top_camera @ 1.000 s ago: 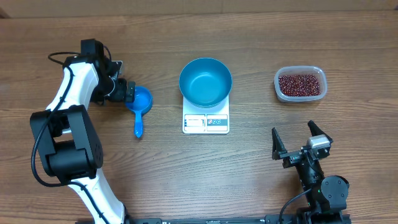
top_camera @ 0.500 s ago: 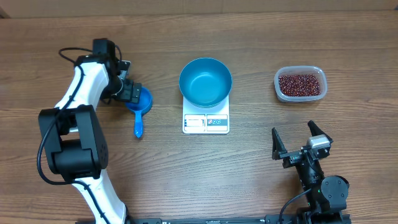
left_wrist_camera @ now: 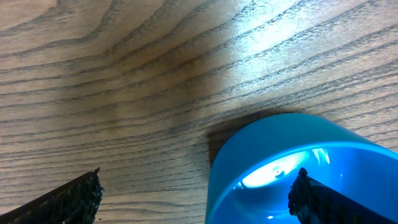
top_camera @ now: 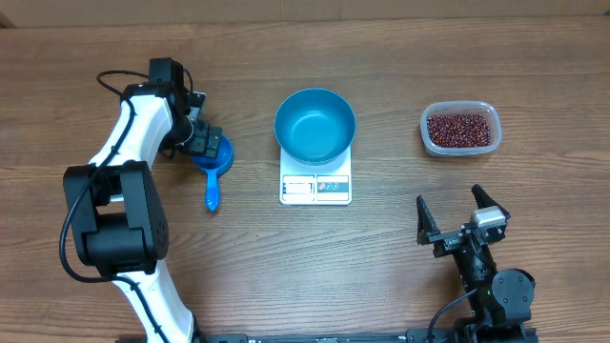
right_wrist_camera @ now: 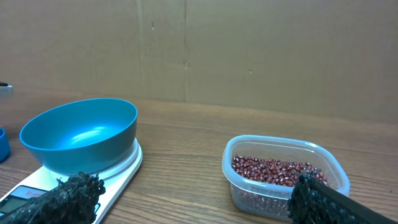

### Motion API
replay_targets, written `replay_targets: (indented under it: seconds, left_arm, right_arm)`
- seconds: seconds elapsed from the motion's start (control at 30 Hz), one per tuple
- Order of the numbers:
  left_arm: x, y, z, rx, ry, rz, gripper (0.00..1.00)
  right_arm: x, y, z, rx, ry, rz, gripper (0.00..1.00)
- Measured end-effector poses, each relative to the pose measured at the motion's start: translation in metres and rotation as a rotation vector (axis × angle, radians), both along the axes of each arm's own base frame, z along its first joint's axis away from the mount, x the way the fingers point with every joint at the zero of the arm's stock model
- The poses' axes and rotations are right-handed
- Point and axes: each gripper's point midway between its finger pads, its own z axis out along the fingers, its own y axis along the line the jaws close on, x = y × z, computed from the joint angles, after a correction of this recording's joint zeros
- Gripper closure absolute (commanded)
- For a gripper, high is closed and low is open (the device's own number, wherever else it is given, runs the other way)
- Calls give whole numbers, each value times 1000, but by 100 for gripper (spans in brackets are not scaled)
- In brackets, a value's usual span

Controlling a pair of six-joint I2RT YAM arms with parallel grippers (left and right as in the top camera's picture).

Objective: Scoop item into bowl and weigh 150g on scale
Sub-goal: 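Lower the left gripper and close it on the blue scoop's rim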

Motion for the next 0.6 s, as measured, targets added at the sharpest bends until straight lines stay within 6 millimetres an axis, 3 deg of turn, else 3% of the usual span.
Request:
replay_targets:
  seconds: [0.6]
  left_arm:
    - [8,0,1,1,-34,0,1]
  right_arm:
    - [0,0,0,-1,1,0,0]
